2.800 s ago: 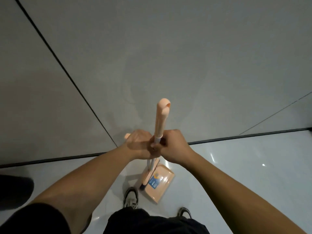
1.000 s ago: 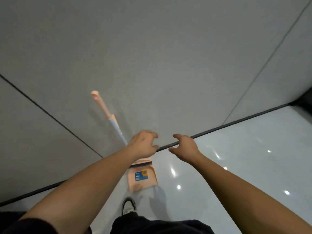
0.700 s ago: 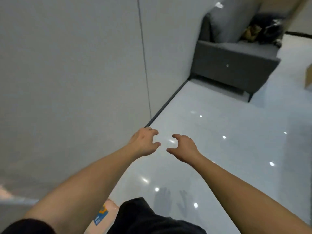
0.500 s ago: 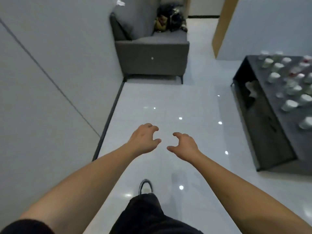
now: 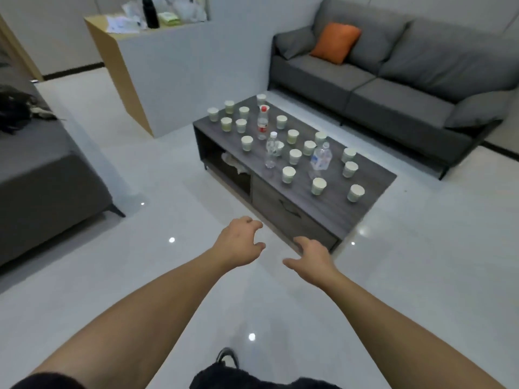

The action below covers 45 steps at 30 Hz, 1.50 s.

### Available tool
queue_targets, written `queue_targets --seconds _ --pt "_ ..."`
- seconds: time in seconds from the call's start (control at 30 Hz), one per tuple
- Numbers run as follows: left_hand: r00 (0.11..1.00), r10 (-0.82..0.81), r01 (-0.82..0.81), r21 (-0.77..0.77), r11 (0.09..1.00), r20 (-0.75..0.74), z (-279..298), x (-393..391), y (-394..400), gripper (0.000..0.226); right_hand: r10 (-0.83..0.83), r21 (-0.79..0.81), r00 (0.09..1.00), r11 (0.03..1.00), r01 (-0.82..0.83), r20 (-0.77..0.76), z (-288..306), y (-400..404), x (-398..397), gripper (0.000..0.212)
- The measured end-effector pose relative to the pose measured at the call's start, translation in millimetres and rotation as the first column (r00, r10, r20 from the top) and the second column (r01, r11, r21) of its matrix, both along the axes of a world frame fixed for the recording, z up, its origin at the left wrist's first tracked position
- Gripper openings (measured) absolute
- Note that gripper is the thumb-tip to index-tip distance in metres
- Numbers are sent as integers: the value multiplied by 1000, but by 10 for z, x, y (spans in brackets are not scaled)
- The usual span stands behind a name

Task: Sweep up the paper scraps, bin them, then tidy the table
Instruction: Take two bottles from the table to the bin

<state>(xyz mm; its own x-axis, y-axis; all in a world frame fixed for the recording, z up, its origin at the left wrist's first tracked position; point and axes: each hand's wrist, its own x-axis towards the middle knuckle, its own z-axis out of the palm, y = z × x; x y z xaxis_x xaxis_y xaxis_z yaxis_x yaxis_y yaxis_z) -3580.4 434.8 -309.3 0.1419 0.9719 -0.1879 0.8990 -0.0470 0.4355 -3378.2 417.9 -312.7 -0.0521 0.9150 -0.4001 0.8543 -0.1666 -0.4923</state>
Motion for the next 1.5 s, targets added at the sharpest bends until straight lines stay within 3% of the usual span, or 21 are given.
queue_targets --seconds 0.17,0.33,0.6,0.73,0.97,1.1,1.27,1.37,1.5 --pt "995 -98 97 25 995 36 -60 389 1084 49 -194 -35 981 981 193 -19 -49 694 389 77" --pt "982 -186 186 3 982 23 -272 808 2107 51 -283 -67 958 958 279 -50 -313 1621 709 75" --pt "992 116 -107 -160 981 49 -503 1001 3648 59 -325 -127 935 943 308 -141 -564 3167 1060 58" --pt "960 258 -238 -169 957 111 -535 987 4257 63 -334 -134 932 939 316 -139 -585 3917 1235 62" --pt "894 438 -416 -187 890 94 -857 706 5395 79 -456 -159 885 884 439 -91 -917 5008 1264 61" --pt "879 468 -430 -271 861 92 -1215 586 6100 91 -525 -237 851 827 510 -3 -1164 5566 1202 59" --pt "889 449 -382 -398 834 87 -1597 501 6750 103 -671 -218 738 712 668 72 -1394 6170 1165 80" --pt "894 427 -326 -453 830 138 -1864 419 6986 93 -737 -198 668 643 740 105 -1584 6415 1159 95" --pt "936 305 -200 -449 871 174 -2075 347 7114 62 -775 -133 627 616 776 72 -1853 6509 1094 87"
